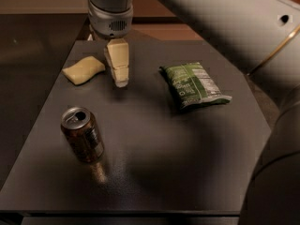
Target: Pick sponge
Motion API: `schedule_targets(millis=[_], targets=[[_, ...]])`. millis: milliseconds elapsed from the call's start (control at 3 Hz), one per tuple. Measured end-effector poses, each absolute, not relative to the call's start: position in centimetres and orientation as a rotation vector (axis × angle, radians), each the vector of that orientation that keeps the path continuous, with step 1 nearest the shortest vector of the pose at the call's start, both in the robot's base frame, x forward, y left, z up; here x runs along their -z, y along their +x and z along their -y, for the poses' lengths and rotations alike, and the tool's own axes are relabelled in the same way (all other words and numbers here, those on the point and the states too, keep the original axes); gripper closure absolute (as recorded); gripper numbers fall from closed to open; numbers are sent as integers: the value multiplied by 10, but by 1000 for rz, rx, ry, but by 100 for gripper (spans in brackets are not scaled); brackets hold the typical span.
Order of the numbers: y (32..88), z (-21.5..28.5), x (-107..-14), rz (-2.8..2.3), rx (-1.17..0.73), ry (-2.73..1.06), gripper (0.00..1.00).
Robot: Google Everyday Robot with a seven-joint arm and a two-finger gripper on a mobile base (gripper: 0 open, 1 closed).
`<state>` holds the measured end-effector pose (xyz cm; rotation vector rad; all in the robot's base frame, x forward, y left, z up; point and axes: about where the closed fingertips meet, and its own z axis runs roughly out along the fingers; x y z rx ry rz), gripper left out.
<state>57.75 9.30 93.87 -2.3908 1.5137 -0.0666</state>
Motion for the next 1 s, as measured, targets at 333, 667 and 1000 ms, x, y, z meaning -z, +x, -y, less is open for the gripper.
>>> schedule_targets(millis=[333, 667, 1000], targets=[[602, -118, -925, -1495, 72, -2447, 0], [622, -141, -913, -1478, 62, -2488, 0], [638, -161, -900, -1468, 40, -2511, 0]])
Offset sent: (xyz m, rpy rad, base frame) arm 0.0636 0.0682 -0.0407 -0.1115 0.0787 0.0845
